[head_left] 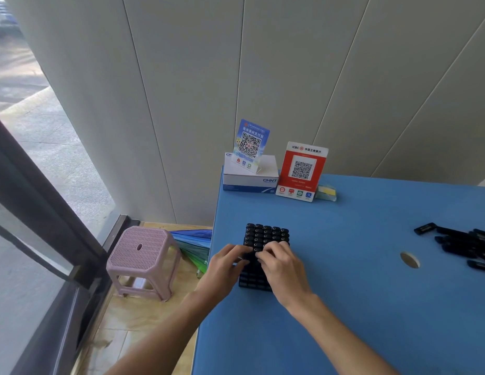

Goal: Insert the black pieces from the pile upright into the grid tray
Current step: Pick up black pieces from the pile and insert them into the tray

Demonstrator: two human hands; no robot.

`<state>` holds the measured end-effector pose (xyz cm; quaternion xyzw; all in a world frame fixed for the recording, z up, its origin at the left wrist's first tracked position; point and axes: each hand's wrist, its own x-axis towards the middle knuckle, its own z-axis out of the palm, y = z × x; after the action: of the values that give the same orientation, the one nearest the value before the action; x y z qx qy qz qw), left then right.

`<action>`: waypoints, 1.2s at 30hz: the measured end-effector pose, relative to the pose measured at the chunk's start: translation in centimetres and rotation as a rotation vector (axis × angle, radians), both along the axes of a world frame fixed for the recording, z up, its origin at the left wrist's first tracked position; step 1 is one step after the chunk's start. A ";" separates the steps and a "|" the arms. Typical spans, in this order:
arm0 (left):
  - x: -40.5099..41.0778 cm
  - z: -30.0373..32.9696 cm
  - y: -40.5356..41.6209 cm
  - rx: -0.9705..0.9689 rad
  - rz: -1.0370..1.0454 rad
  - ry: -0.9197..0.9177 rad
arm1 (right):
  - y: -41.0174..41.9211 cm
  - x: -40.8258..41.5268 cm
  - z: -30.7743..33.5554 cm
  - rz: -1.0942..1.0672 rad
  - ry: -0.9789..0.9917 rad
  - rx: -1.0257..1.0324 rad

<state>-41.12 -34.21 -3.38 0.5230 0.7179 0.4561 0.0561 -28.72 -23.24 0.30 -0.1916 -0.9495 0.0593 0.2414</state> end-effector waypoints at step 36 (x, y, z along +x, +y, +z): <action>15.8 3.6 9.9 -0.200 0.072 0.512 | 11.8 24.9 2.9 -0.421 -0.164 -0.183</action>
<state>-25.29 -24.28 0.22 0.5871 0.7683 0.2377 -0.0919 -3.86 -11.41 3.16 -0.4107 -0.8956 0.0778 0.1522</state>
